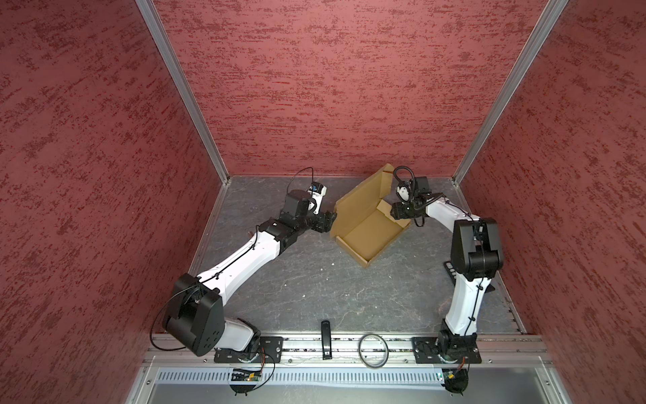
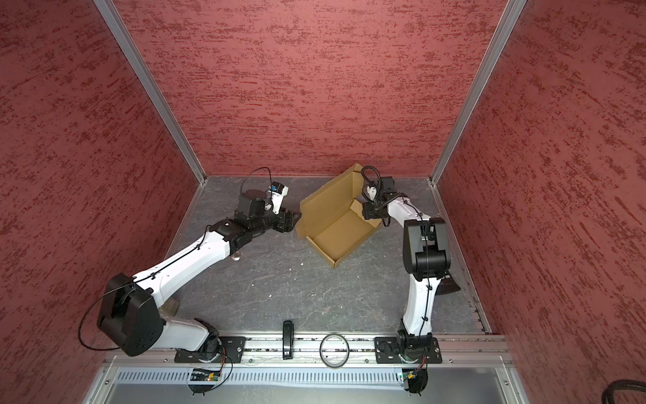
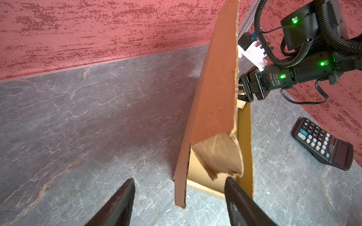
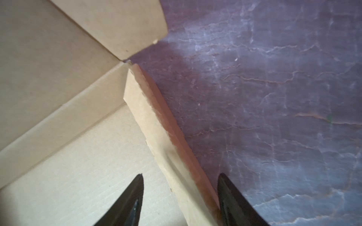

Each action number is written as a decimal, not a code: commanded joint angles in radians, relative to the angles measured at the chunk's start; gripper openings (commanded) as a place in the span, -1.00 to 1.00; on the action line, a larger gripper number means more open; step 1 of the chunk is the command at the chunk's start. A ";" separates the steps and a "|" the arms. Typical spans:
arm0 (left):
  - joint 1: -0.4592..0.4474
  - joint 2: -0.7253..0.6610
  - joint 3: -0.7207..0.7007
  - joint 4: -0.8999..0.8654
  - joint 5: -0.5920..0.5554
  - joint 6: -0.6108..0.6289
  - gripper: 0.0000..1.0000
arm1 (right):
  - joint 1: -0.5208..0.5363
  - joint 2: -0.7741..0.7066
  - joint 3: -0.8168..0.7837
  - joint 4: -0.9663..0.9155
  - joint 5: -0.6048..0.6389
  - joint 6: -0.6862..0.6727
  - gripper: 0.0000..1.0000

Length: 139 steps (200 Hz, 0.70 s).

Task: Assemble paper box
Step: Fold the bottom flaps of a flat cardboard box at the center of the table.

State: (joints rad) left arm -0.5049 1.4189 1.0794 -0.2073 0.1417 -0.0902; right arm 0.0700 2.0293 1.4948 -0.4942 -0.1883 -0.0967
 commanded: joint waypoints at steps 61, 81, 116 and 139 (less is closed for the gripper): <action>0.014 -0.042 -0.047 0.035 0.013 -0.026 0.47 | 0.022 0.048 0.024 -0.019 0.099 -0.029 0.07; 0.017 -0.043 -0.054 0.041 0.012 -0.031 0.47 | 0.024 0.061 0.032 -0.029 0.114 -0.034 0.01; 0.024 -0.043 -0.059 0.053 0.014 -0.038 0.47 | 0.028 0.068 0.030 -0.027 0.130 -0.039 -0.10; 0.029 -0.042 -0.065 0.058 0.019 -0.039 0.47 | 0.033 0.070 0.025 -0.027 0.141 -0.039 -0.18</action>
State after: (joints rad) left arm -0.4850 1.3914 1.0264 -0.1787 0.1524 -0.1215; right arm 0.0914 2.0800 1.4979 -0.5037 -0.0807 -0.1257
